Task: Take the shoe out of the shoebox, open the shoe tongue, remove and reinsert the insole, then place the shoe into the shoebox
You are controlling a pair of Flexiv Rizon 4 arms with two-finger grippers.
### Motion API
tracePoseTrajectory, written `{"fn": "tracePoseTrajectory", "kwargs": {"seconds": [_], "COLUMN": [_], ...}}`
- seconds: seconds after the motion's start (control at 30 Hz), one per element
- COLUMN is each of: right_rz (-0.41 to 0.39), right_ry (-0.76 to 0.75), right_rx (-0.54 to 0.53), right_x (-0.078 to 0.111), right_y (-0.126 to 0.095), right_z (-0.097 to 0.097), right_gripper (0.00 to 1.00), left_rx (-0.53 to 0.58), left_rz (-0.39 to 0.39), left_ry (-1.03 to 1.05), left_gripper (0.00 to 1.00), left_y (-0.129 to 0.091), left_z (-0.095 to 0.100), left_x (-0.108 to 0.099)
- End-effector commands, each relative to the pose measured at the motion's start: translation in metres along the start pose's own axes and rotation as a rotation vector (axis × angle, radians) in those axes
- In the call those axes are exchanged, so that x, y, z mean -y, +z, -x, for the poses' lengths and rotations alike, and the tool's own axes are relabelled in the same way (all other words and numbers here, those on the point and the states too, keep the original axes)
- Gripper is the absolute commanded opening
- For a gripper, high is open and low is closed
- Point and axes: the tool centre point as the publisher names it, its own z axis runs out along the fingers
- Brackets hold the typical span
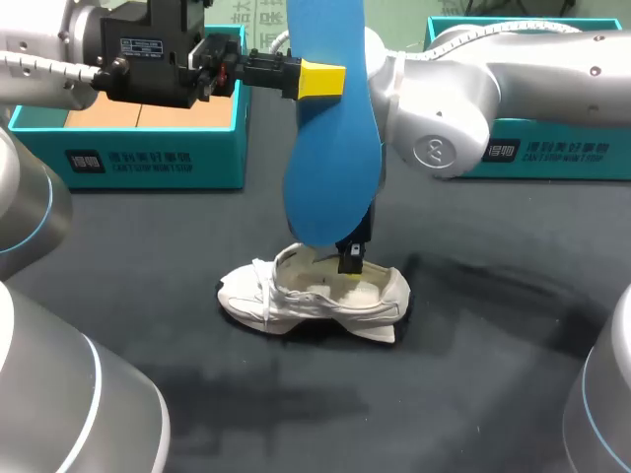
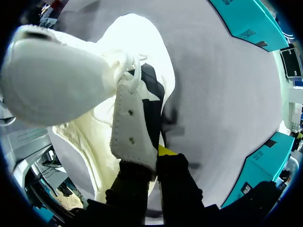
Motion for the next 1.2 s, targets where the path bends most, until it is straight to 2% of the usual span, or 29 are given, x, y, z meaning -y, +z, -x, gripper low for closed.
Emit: {"fn": "tracePoseTrajectory", "kwargs": {"seconds": [0.03, 0.3, 0.43, 0.87, 0.9, 0.97, 1.0, 1.07, 1.2], "right_rz": [0.004, 0.066, 0.149, 0.149, 0.135, 0.203, 0.204, 0.241, 0.259], "right_ry": [0.051, 0.311, 0.473, 0.473, 0.528, 0.655, 0.720, 0.804, 0.956], "right_rx": [-0.017, -0.069, -0.186, -0.186, -0.188, -0.204, -0.199, -0.215, -0.220], "right_x": [0.006, 0.010, 0.016, 0.016, 0.017, 0.022, 0.024, 0.028, 0.032], "right_y": [-0.017, -0.029, -0.026, -0.026, -0.026, -0.027, -0.027, -0.026, -0.028], "right_z": [-0.004, -0.017, -0.025, -0.025, -0.023, -0.024, -0.026, -0.031, -0.042], "right_gripper": [0.00, 0.00, 0.00, 0.00, 0.00, 0.00, 0.00, 0.00, 0.00], "left_rx": [0.000, 0.000, 0.000, 0.000, 0.000, 0.000, 0.000, 0.000, 0.000], "left_rz": [0.001, 0.001, 0.001, 0.001, 0.001, 0.001, 0.001, 0.001, 0.001], "left_ry": [0.000, 0.000, 0.000, 0.000, 0.000, 0.000, 0.000, 0.000, 0.000], "left_gripper": [0.00, 0.00, 0.00, 0.00, 0.00, 0.00, 0.00, 0.00, 0.00], "left_y": [0.001, 0.001, 0.001, 0.001, 0.001, 0.001, 0.001, 0.001, 0.001], "left_z": [0.000, 0.000, 0.000, 0.000, 0.000, 0.000, 0.000, 0.000, 0.000], "left_x": [0.000, 0.000, 0.000, 0.000, 0.000, 0.000, 0.000, 0.000, 0.000]}}
